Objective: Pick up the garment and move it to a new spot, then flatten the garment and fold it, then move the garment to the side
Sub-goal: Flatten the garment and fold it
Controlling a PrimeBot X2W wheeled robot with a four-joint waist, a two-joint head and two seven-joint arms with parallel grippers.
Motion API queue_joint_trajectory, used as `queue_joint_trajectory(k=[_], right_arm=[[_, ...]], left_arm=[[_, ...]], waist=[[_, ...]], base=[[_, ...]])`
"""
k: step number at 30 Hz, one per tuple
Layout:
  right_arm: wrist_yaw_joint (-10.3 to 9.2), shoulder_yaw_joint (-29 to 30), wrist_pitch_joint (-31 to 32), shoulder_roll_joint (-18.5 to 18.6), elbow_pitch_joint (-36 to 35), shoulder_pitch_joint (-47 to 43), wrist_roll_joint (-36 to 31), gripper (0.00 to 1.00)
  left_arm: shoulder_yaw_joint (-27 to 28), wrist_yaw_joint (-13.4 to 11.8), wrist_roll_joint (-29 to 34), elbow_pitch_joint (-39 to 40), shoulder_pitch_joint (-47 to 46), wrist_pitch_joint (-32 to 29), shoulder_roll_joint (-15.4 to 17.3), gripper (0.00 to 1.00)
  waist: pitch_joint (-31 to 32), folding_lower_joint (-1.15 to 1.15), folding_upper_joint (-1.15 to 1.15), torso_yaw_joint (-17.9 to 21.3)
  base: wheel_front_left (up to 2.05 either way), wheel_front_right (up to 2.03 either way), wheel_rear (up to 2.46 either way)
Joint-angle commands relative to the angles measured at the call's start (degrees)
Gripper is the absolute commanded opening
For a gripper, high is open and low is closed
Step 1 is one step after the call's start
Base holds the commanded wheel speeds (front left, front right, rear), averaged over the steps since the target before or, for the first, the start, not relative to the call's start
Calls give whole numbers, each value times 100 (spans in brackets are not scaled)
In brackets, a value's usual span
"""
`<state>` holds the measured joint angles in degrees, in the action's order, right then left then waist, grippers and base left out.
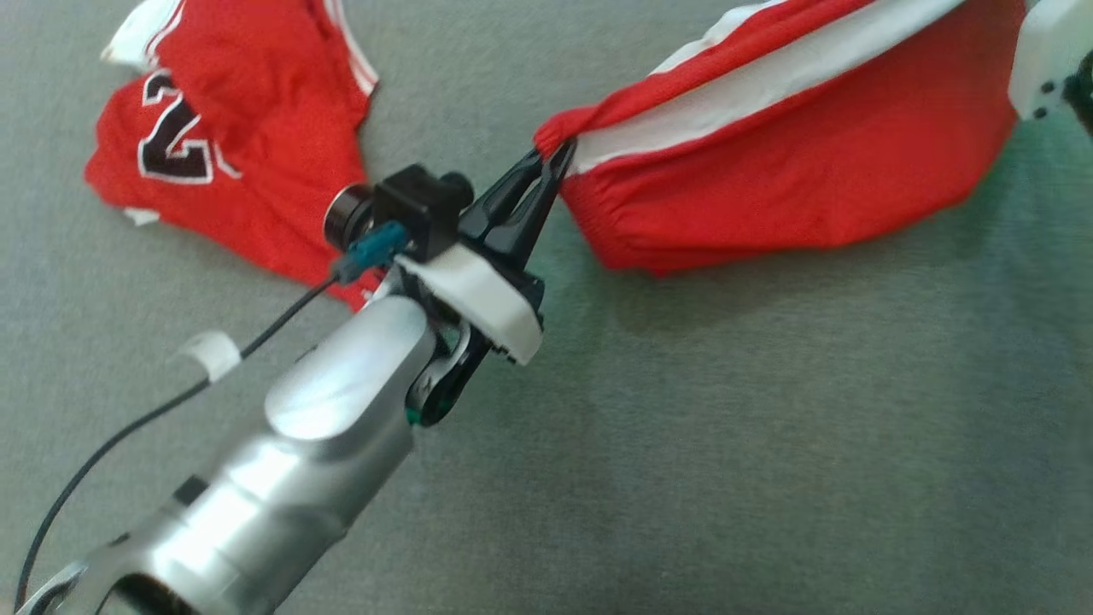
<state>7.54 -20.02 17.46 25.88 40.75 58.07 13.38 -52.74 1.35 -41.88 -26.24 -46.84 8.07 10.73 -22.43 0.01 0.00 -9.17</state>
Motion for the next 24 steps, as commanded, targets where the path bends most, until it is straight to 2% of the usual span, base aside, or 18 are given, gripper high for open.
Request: queue_joint_trajectory(k=[1, 6, 7, 8, 9, 15, 20, 24], right_arm=[[-5, -49, -85, 52, -88, 167, -31, 0], [-5, -274, -350, 49, 456, 544, -66, 0], [-5, -285, -403, 48, 570, 607, -70, 0], [-5, -323, -484, 51, 663, 665, -114, 59], [-5, -338, -562, 52, 765, 720, -146, 100], [-5, -337, -1175, -66, 1278, 916, -202, 100], [-5, -361, -2045, -250, 1415, 794, 74, 100], [-5, -437, -2560, -349, 1333, 516, 342, 100]], left_arm=[[209, 32, -7, 56, -247, 52, 57, 0], [148, 155, 31, -423, -514, 151, -186, 0], [128, 176, 27, -524, -552, 137, -232, 3], [103, 196, 22, -622, -583, 108, -274, 40], [95, 208, 14, -704, -614, 110, -311, 100], [187, 153, 16, -1044, -740, 340, -390, 100], [566, -45, 14, -1030, -673, 621, -177, 100], [967, -302, 182, -685, -498, 685, 78, 100]], waist=[[-243, -1, 0, -229], [-445, -1, 0, -405], [-472, -1, 0, -433], [-494, -1, 0, -455], [-516, -1, 0, -472], [-496, -1, 0, -427], [-176, -1, 0, -180], [148, -1, 0, 27]], base=[[0, 0, 0], [0, 0, 0], [0, 0, 0], [0, 0, 0], [0, 0, 0], [0, 0, 0], [0, 0, 0], [0, 0, 0]])
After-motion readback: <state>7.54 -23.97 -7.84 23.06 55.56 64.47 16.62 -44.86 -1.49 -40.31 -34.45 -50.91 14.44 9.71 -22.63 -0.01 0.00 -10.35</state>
